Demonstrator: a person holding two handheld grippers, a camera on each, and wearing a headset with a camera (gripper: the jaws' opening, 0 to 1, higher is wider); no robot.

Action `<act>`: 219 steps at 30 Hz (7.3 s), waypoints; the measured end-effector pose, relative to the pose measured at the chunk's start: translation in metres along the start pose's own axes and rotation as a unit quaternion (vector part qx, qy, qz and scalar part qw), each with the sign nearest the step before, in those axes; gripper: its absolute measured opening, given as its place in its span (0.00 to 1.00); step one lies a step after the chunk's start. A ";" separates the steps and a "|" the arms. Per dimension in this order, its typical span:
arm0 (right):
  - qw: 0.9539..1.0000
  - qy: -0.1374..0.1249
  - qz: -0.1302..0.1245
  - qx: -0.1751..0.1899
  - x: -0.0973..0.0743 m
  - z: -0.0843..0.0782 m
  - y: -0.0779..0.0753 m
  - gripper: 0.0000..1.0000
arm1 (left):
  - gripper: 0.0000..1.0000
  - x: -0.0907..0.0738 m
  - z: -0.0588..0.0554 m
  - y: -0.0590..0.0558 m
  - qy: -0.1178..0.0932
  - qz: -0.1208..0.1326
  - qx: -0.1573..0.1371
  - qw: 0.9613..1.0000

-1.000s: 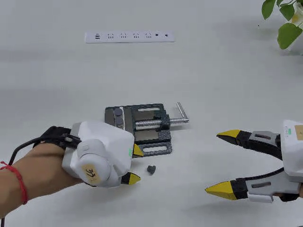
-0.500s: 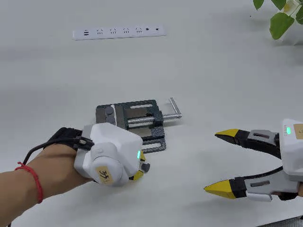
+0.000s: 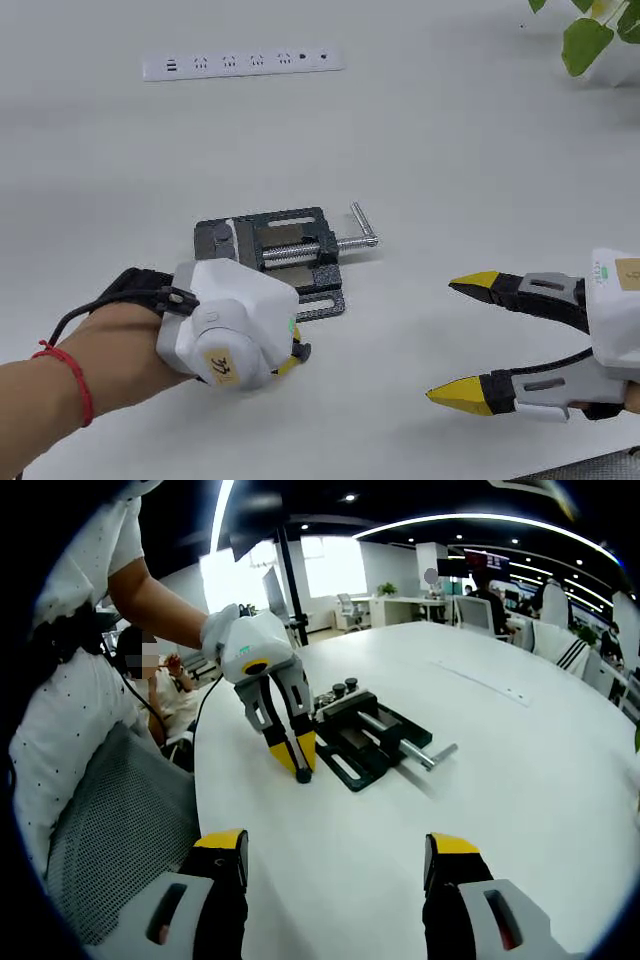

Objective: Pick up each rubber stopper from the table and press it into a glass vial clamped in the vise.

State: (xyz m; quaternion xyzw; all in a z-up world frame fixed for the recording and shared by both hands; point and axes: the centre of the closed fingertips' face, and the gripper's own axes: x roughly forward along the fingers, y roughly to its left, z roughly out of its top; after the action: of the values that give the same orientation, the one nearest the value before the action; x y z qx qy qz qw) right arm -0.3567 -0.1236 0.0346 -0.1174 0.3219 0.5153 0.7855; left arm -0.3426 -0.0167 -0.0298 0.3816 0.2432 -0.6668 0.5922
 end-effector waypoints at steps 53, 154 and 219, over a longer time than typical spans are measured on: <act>0.986 -0.002 0.147 -0.077 0.020 0.144 0.061 0.27 | 0.04 -0.125 0.087 0.015 -0.247 0.125 -0.301 0.913; 0.974 0.093 0.145 -0.150 0.077 0.184 0.059 0.05 | 0.35 -0.183 0.005 0.001 -0.280 0.226 -0.353 0.864; 0.954 0.225 0.105 -0.167 0.167 0.126 0.008 0.05 | 0.85 -0.162 -0.031 0.001 -0.293 0.241 -0.339 0.861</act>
State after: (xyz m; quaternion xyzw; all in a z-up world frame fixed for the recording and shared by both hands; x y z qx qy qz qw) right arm -0.2721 0.0675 0.0272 -0.3254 0.4101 0.6019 0.6030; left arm -0.3335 0.1056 0.0813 -0.0088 0.1700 -0.4608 0.8710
